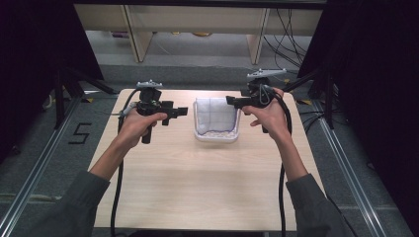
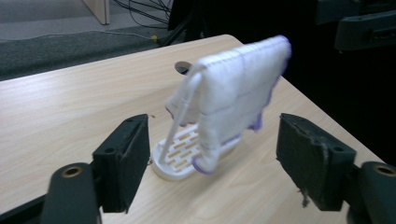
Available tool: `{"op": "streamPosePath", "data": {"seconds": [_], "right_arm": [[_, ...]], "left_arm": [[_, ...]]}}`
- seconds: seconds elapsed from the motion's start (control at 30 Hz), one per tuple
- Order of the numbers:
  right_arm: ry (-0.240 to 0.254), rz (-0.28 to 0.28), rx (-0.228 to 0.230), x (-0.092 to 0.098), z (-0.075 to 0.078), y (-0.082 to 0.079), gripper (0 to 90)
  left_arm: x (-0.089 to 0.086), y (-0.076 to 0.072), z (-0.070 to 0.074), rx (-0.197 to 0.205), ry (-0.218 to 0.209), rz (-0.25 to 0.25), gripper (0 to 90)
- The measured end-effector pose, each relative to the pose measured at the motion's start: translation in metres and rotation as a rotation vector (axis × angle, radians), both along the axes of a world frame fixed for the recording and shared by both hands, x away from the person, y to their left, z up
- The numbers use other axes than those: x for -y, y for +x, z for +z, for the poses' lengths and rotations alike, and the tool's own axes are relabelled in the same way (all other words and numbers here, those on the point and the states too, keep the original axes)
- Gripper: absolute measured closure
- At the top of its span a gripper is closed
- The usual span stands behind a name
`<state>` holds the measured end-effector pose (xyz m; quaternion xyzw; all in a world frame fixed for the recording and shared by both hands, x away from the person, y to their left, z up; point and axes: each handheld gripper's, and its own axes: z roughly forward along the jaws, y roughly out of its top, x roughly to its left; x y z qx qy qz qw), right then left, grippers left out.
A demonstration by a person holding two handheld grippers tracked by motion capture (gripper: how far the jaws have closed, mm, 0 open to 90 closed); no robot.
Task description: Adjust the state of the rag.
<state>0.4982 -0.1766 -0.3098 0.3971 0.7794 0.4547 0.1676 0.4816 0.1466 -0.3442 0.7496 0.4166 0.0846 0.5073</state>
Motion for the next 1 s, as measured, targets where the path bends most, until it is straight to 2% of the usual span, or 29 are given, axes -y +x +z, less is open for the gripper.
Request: {"op": "streamPosePath", "data": {"seconds": [0.27,0.3,0.37,0.4,0.43,0.57,0.67,0.73,0.77,0.8,0.83,0.9,0.93,0.97,1.0], "right_arm": [[0.012,0.036,0.007,-0.004,-0.006,-0.018,29.5],[0.026,0.037,-0.008,-0.004,-0.007,-0.024,29.1],[0.016,0.046,0.005,-0.003,-0.009,-0.027,28.7],[0.023,0.031,-0.015,-0.003,-0.010,-0.032,28.5],[0.020,0.042,0.000,-0.002,-0.012,-0.034,28.4],[0.031,0.059,-0.001,0.000,-0.017,-0.045,28.1],[0.017,0.064,0.011,0.003,-0.022,-0.051,28.1],[0.012,0.065,0.012,0.005,-0.023,-0.052,28.1],[0.029,0.063,-0.001,0.007,-0.028,-0.054,28.1],[0.032,0.054,-0.007,0.007,-0.029,-0.057,28.1],[0.027,0.057,0.016,0.009,-0.032,-0.058,28.1],[0.030,0.067,0.002,0.010,-0.036,-0.063,28.1],[0.028,0.051,-0.006,0.010,-0.038,-0.068,28.1],[0.008,0.060,0.015,0.012,-0.041,-0.069,28.1],[-0.003,0.059,0.017,0.012,-0.043,-0.072,28.1]], "left_arm": [[0.003,-0.021,-0.008,0.009,-0.019,-0.024,18.9],[0.002,-0.026,-0.012,0.006,-0.021,-0.032,18.4],[0.001,-0.032,-0.016,0.004,-0.022,-0.036,17.6],[0.001,-0.032,-0.016,0.004,-0.022,-0.036,16.9],[-0.002,-0.038,-0.021,0.007,-0.015,-0.034,16.3],[-0.005,-0.047,-0.029,0.013,0.000,-0.033,15.5],[-0.007,-0.055,-0.036,0.017,0.000,-0.033,15.5],[-0.008,-0.061,-0.039,0.028,0.011,-0.032,15.5],[-0.010,-0.067,-0.042,0.030,0.005,-0.029,15.5],[-0.010,-0.067,-0.042,0.030,0.005,-0.029,15.5],[-0.010,-0.070,-0.044,0.036,0.008,-0.035,15.5],[-0.012,-0.081,-0.052,0.046,0.035,-0.045,15.6],[-0.012,-0.085,-0.054,0.046,0.033,-0.045,15.5],[-0.012,-0.089,-0.057,0.049,0.035,-0.045,15.7],[-0.012,-0.092,-0.060,0.050,0.032,-0.050,15.9]]}}
